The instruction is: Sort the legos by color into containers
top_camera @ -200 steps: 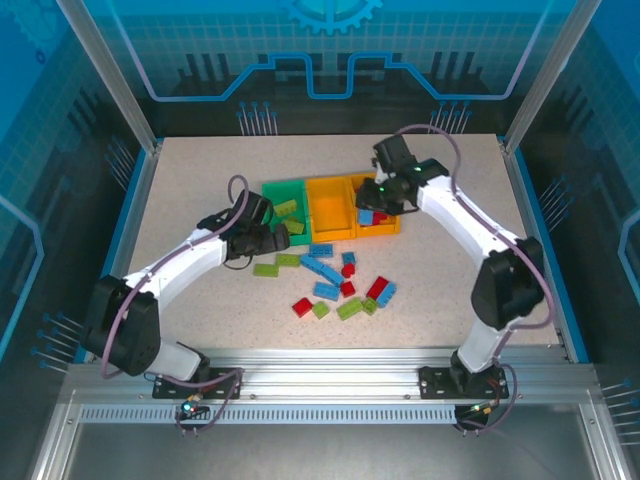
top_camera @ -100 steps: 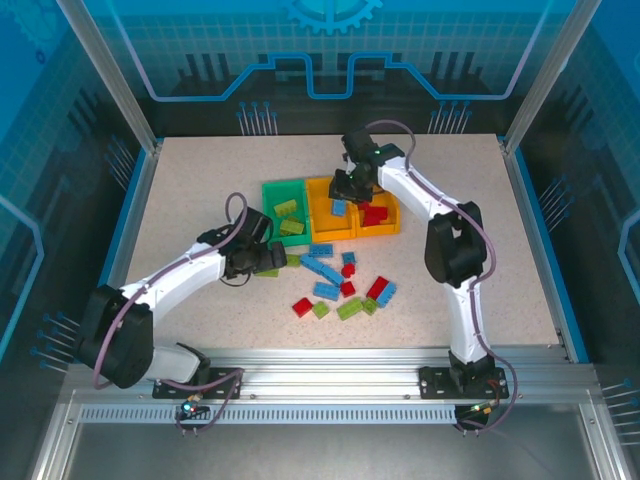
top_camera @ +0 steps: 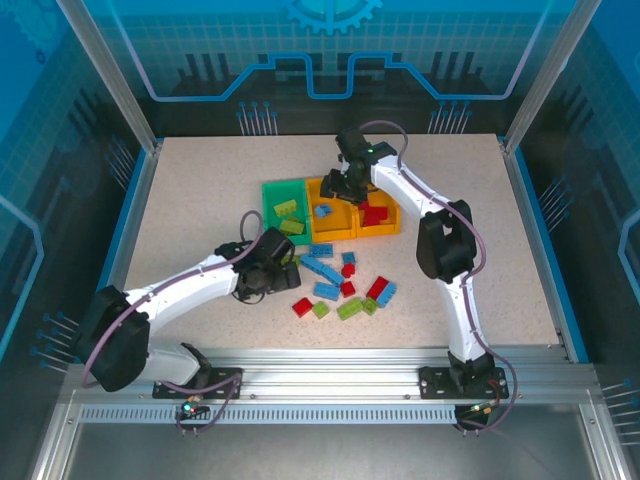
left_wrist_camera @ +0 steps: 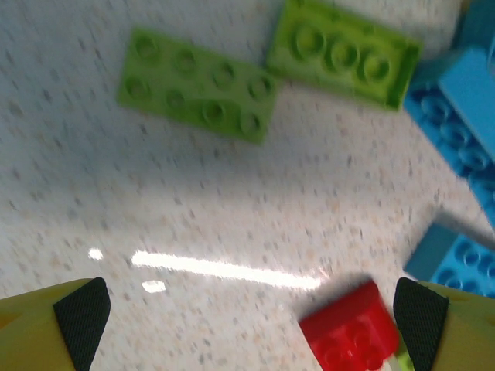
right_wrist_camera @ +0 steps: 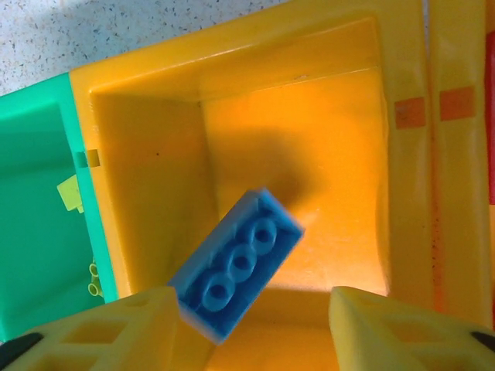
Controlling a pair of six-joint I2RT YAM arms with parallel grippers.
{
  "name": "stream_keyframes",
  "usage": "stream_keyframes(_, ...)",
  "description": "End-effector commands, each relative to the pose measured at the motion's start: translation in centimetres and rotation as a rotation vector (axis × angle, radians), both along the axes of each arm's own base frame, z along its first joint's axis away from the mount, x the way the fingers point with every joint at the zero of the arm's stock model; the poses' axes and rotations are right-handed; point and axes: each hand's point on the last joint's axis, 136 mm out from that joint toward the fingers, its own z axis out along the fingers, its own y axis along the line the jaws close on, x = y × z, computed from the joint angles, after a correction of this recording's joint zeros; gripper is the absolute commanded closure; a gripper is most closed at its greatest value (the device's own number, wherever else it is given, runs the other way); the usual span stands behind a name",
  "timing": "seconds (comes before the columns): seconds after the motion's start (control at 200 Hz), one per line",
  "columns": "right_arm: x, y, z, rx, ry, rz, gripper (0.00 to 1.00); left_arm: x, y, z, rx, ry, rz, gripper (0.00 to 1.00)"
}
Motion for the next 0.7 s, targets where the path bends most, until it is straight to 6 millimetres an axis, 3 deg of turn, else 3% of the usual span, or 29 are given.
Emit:
stream_keyframes(0.0, -0.7, 1.6, 2.2, 0.034, -0.027, 0.043, 0.38, -2.7, -0.7, -0.4, -0.004, 0.096, 0.072, 0.01)
stream_keyframes(0.195, -1.7, 1.0, 4.8, 0.025, -0.089, 0.081, 0.36, -3.7, -4.2, -0.9, -0.069, 0.08, 0.013, 0.01)
stream_keyframes(0.355, -3.0, -1.6, 5.1, -0.008, -0.104, 0.094, 0.35, -3.6, -6.4, -1.3, -0.026, 0.013, -0.274, 0.02)
stream_keyframes(0.695, -5.0, -8.9, 4.4, -0.044, -0.088, 0.001, 0.34, -3.0, -6.0, -1.1, 0.214, -0.061, -0.839, 0.05)
